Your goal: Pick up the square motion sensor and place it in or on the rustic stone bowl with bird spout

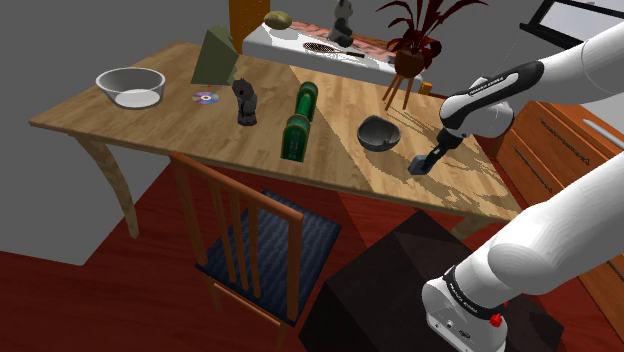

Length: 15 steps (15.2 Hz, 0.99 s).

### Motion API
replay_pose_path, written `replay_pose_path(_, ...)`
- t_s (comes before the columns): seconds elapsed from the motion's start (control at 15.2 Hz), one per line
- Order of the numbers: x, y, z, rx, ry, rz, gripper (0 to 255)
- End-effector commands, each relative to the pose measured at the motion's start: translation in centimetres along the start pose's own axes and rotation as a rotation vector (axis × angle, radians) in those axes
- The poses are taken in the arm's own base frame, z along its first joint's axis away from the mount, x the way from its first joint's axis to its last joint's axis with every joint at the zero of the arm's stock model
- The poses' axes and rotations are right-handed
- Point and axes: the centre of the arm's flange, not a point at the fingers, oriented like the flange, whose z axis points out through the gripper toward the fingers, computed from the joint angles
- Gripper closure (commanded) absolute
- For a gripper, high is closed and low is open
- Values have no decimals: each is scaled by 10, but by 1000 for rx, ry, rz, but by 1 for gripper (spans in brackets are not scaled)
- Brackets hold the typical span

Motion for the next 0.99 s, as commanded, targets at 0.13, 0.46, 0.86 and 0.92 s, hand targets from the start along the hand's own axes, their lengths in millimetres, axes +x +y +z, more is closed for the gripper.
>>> replay_pose_path(0.13, 0, 0, 0, 0, 0, 0, 255)
replay_pose_path(0.46, 0, 0, 0, 0, 0, 0, 255)
replay_pose_path(0.86, 2, 0, -26, 0, 0, 0, 255)
replay_pose_path(0.92, 2, -1, -32, 0, 0, 0, 255)
